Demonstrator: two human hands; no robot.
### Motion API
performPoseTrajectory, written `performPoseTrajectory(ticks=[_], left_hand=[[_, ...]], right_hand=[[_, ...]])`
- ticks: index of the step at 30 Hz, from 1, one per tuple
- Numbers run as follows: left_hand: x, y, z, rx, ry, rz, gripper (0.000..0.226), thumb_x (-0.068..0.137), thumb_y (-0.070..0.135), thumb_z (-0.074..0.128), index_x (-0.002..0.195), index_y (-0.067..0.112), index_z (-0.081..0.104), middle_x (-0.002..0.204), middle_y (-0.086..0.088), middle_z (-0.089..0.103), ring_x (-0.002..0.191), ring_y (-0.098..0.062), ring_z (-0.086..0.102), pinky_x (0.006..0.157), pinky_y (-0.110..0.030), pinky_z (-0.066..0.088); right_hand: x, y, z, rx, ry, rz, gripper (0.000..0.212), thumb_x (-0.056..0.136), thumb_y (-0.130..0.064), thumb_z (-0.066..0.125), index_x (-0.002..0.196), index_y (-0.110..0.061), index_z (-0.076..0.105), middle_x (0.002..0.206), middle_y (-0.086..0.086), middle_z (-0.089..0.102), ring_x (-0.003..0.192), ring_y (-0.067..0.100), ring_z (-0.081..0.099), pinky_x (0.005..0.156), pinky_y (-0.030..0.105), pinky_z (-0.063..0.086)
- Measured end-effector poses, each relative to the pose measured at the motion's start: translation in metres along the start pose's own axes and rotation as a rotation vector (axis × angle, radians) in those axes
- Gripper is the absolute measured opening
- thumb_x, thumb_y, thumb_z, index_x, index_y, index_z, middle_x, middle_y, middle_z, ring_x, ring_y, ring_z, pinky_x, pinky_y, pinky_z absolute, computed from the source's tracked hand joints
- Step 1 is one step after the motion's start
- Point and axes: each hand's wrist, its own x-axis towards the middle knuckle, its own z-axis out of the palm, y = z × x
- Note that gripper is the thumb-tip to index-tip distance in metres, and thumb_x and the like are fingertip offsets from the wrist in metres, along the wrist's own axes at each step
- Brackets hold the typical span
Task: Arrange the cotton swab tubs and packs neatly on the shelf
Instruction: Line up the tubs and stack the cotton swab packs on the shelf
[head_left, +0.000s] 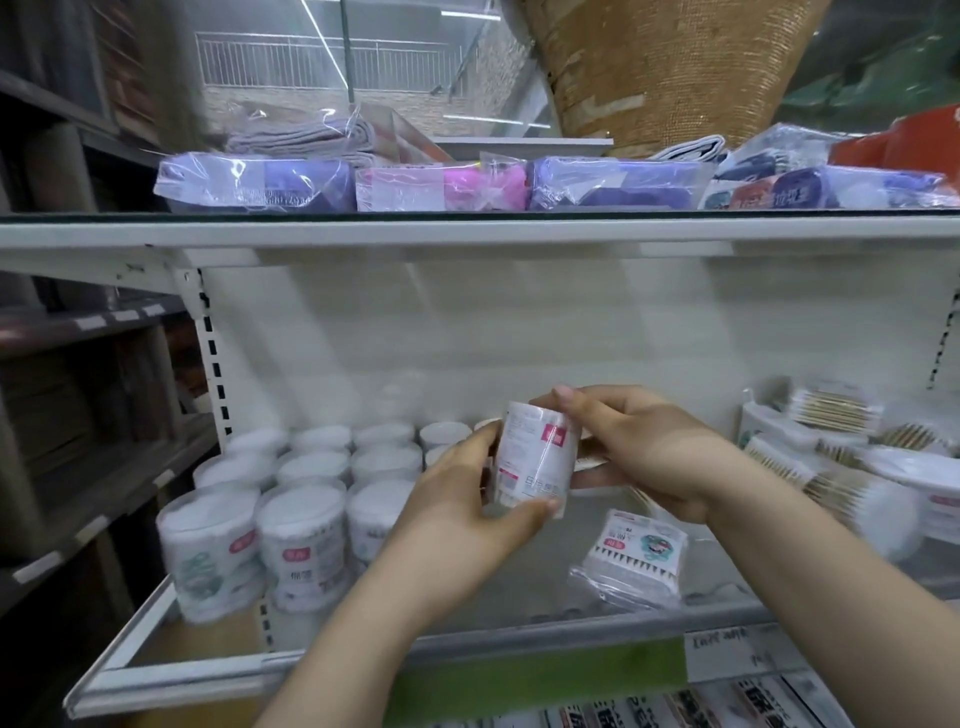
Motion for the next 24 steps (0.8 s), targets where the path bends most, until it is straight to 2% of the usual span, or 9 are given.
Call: performPoseTrajectory(ticks=[2,4,7,12,18,22,24], left_hand=[[-0.003,0.000,-0.003,-0.165,-0.029,-0.057,0.045,0.066,0.041,0.069,0.104,0.057,0.052,0.105,0.019,0.069,0.096,0.002,0.065,0.091,-0.030,0.053],[-0.005,0.000,-0.005,-0.338,-0.097,-0.094,0.053,0.065,0.039,0.071,0.117,0.041,0.059,0.108,0.012,0.071,0.102,-0.006,0.066,0.095,-0.034,0.051],[-0.007,-0.002,-0.007,-0.582,-0.186,-0.062,0.051,0.072,0.025,0.071,0.122,0.024,0.061,0.115,0.001,0.070,0.111,-0.017,0.063,0.095,-0.033,0.049],[-0.009,-0.008,-0.009,-0.934,-0.268,-0.022,0.052,0.074,0.012,0.067,0.125,0.008,0.059,0.127,-0.015,0.062,0.118,-0.026,0.058,0.100,-0.034,0.047],[-0.011,-0.008,-0.012,-0.968,-0.284,0.009,0.054,0.074,0.010,0.067,0.127,0.007,0.058,0.125,-0.018,0.062,0.115,-0.026,0.060,0.097,-0.035,0.049],[-0.014,-0.004,-0.011,-0.831,-0.200,0.028,0.056,0.065,0.024,0.079,0.119,0.021,0.064,0.119,-0.006,0.068,0.114,-0.020,0.062,0.092,-0.030,0.051],[-0.017,0.000,-0.012,-0.765,-0.159,0.045,0.052,0.065,0.026,0.077,0.116,0.024,0.066,0.116,-0.002,0.069,0.110,-0.017,0.064,0.087,-0.026,0.052]], right_hand=[[-0.004,-0.001,0.000,0.031,-0.024,-0.006,0.034,0.094,-0.034,0.051,0.108,-0.009,0.069,0.100,0.011,0.074,0.089,0.022,0.072,0.073,0.032,0.060],[-0.008,-0.002,-0.002,0.077,-0.049,-0.030,0.033,0.095,-0.030,0.049,0.107,-0.007,0.069,0.100,0.012,0.073,0.089,0.023,0.071,0.074,0.033,0.060],[-0.015,-0.005,-0.005,0.139,-0.077,-0.065,0.032,0.094,-0.028,0.049,0.107,-0.006,0.069,0.100,0.013,0.073,0.088,0.021,0.071,0.073,0.032,0.060],[-0.019,-0.005,-0.009,0.291,-0.119,-0.085,0.040,0.076,-0.029,0.057,0.106,-0.006,0.068,0.104,0.015,0.072,0.085,0.020,0.071,0.068,0.030,0.059],[-0.021,-0.002,-0.013,0.368,-0.174,-0.106,0.042,0.060,-0.031,0.068,0.095,-0.009,0.075,0.104,0.017,0.071,0.089,0.025,0.070,0.067,0.033,0.059],[-0.020,0.001,-0.015,0.406,-0.239,-0.138,0.051,0.058,-0.036,0.078,0.102,-0.010,0.074,0.106,0.017,0.071,0.093,0.025,0.070,0.069,0.033,0.058],[-0.021,0.002,-0.016,0.408,-0.269,-0.161,0.057,0.057,-0.040,0.082,0.105,-0.011,0.073,0.108,0.017,0.071,0.095,0.026,0.070,0.070,0.033,0.057]])
